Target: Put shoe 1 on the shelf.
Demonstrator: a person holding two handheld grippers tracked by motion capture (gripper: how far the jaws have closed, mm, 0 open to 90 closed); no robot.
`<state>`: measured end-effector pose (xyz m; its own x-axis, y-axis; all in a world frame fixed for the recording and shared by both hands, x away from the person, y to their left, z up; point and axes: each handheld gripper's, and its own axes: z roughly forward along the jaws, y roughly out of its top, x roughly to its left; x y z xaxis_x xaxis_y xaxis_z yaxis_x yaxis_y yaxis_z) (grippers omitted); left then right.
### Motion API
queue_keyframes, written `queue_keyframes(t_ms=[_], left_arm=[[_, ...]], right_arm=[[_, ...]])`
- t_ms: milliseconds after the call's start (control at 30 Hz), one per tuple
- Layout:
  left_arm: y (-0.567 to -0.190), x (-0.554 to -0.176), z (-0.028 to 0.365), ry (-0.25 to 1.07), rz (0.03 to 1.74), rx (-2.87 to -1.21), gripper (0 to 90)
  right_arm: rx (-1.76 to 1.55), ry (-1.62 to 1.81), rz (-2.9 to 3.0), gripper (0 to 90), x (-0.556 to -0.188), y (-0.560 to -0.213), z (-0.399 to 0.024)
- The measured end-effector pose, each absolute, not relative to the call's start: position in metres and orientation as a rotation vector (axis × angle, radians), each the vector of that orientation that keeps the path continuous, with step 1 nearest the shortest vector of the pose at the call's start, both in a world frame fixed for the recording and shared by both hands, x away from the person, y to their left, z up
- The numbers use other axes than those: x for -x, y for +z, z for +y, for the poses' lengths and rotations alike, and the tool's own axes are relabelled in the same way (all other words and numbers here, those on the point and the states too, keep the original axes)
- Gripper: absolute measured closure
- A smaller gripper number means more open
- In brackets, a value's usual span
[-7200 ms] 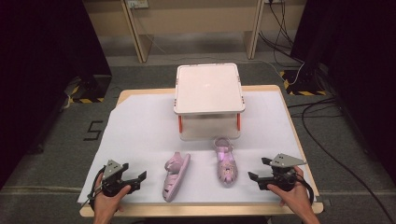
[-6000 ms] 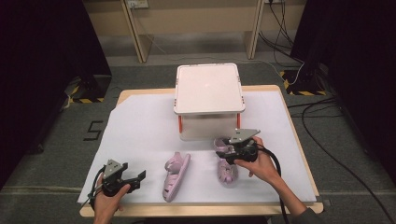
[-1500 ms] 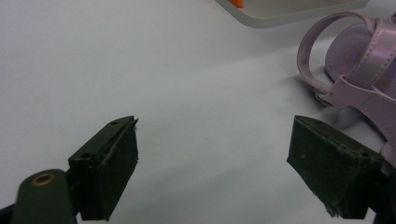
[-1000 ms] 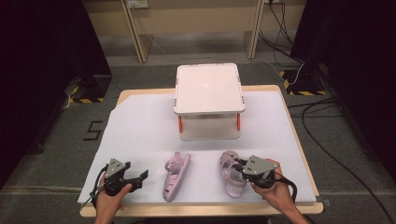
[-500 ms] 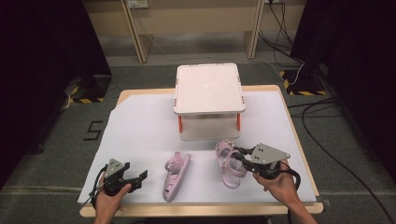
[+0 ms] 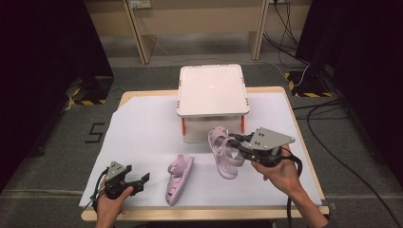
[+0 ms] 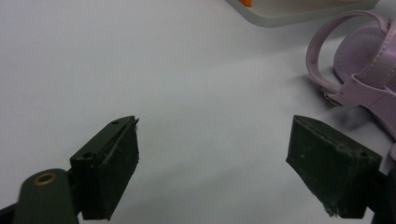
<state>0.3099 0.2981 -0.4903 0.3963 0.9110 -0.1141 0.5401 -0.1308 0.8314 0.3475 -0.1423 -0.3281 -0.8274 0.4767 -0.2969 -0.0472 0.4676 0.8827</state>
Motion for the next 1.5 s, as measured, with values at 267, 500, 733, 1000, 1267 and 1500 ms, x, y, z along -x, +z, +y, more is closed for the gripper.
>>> queue_keyframes(t_ms=[267,500,733,1000,1267,1500], left_arm=[[-0.49,-0.31,0.298,0.55,1.261,-1.794,16.0],[-0.49,-0.31,0.298,0.547,1.258,-1.794,16.0],[-0.49,-0.31,0.298,0.545,1.251,-1.801,16.0],[-0.49,-0.309,0.296,0.532,1.248,-1.811,16.0],[-0.49,-0.31,0.297,0.533,1.251,-1.8,16.0],[-0.49,-0.309,0.295,0.531,1.242,-1.799,16.0]], right_arm=[[-0.312,1.351,2.182,80.8,-0.366,-0.29,-0.124],[-0.288,1.306,2.154,80.9,-0.399,-0.266,-0.106],[-0.277,1.215,2.152,80.9,-0.44,-0.264,-0.085],[-0.258,1.139,2.14,80.9,-0.479,-0.272,-0.061],[-0.314,1.027,2.133,80.9,-0.517,-0.282,-0.043],[-0.32,0.97,2.122,80.9,-0.541,-0.288,-0.03]])
